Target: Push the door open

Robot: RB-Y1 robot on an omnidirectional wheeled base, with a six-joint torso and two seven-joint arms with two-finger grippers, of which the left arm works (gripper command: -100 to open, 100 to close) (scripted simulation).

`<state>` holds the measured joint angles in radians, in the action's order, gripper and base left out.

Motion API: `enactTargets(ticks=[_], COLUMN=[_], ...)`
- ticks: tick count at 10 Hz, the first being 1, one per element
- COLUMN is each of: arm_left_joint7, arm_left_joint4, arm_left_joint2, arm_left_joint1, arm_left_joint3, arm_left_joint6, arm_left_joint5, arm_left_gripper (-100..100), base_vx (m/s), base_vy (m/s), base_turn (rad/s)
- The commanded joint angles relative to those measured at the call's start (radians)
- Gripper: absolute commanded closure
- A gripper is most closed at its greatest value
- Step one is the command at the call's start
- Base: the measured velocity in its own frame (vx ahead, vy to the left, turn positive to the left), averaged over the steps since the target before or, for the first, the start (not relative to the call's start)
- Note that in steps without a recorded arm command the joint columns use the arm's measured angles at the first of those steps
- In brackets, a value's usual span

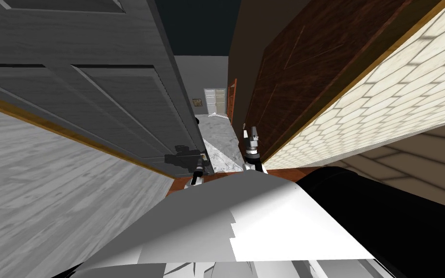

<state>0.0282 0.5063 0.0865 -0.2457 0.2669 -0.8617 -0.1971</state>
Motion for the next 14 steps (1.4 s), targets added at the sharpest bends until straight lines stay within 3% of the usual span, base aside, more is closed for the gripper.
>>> enactTargets(ticks=[1,4,10,14], arm_left_joint7=[0.000,-0.004,-0.018,-0.034], arm_left_joint4=[0.000,-0.003,-0.008,-0.014], arm_left_joint2=[0.000,0.003,0.013,0.021], arm_left_joint1=[0.000,0.001,0.001,0.000], arm_left_joint3=[0.000,-0.011,-0.049,-0.092], arm_left_joint6=[-0.001,0.001,0.002,0.002], arm_left_joint5=[0.000,-0.005,-0.023,-0.043], arm_left_gripper=[100,100,100,100], base_vx=[-0.009,0.035,0.165,0.155], base_vy=[0.002,-0.008,-0.072,-0.063], base_turn=[0.002,0.007,0.031,0.039])
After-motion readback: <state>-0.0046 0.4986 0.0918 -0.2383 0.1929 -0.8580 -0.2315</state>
